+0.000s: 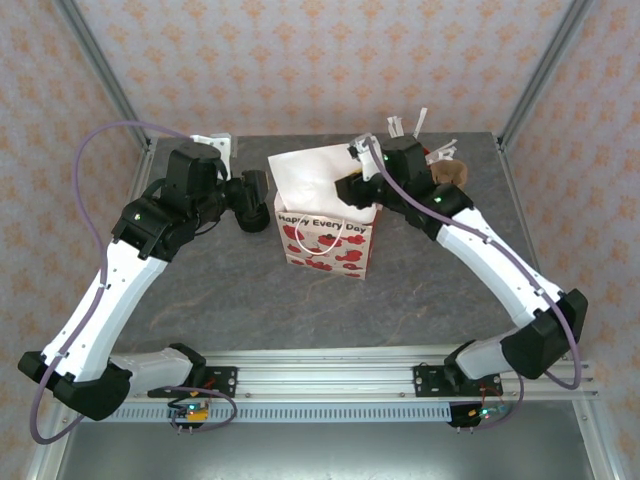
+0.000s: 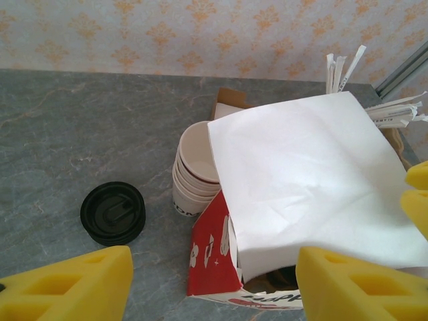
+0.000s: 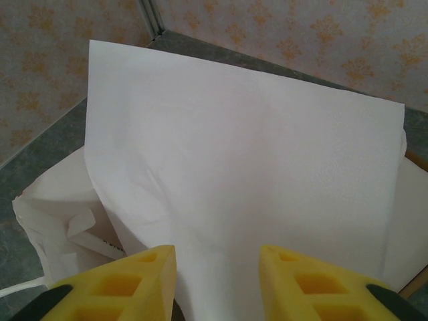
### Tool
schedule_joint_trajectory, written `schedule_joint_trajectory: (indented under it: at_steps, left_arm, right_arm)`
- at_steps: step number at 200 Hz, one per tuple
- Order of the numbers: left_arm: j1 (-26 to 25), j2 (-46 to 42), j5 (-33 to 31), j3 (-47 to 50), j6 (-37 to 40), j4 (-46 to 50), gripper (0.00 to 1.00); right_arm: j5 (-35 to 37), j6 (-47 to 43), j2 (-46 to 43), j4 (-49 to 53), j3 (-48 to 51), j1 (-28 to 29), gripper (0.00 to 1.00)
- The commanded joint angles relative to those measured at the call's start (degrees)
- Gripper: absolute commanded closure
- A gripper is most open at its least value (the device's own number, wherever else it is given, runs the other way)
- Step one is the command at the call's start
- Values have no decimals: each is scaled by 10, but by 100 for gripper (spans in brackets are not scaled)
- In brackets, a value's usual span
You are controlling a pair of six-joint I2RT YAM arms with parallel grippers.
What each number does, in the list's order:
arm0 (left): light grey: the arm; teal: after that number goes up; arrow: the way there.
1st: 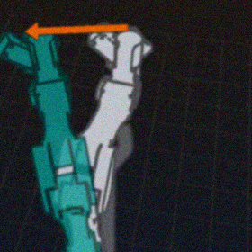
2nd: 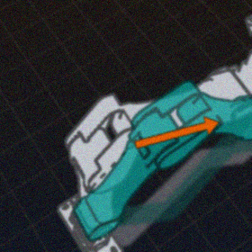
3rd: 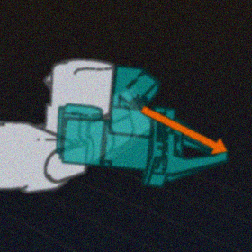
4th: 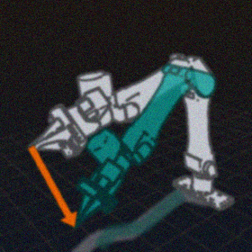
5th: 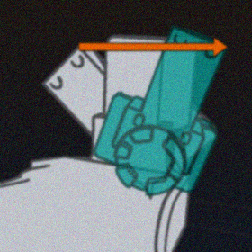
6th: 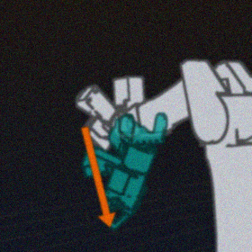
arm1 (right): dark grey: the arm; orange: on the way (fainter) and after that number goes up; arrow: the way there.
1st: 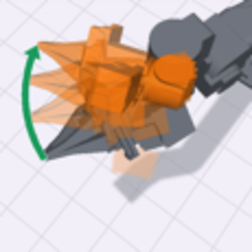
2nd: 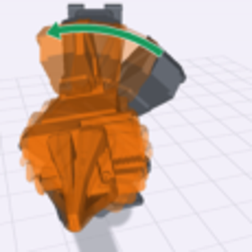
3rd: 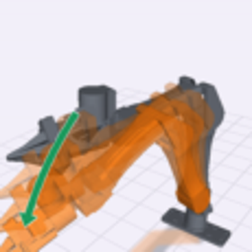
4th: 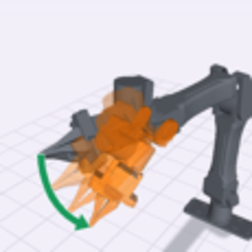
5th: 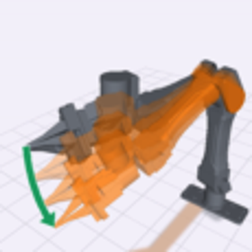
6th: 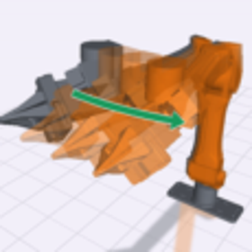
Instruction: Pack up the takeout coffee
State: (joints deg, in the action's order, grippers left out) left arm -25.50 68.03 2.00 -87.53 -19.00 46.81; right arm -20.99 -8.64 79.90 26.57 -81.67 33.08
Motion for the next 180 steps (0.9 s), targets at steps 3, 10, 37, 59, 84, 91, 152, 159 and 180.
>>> schedule_joint_trajectory:
  at_steps: [3,10,37,59,84,91,152,159,180]
  left_arm:
    - [1,4,-22,12,10,-17,32]
    - [1,7,-20,13,10,-19,31]
    - [2,26,-4,5,8,-17,31]
    - [2,43,4,2,5,-23,31]
    - [20,81,36,-16,-12,-34,32]
    - [31,96,56,-25,-22,-35,32]
    - [65,212,172,-110,-58,-63,31]
    - [66,225,174,-120,-59,-58,31]
    - [66,247,204,-141,-60,-59,33]
  right_arm:
    - [10,3,-34,8,-7,1,62]
    - [10,7,-38,8,-5,2,62]
    - [42,33,-36,16,-5,2,61]
    - [76,60,-25,20,-17,2,61]
    - [35,91,0,19,-33,5,62]
    - [34,100,8,21,-35,7,63]
    - [52,119,82,113,-89,19,78]
    - [56,120,89,125,-96,21,79]
    - [56,122,101,147,-107,23,81]
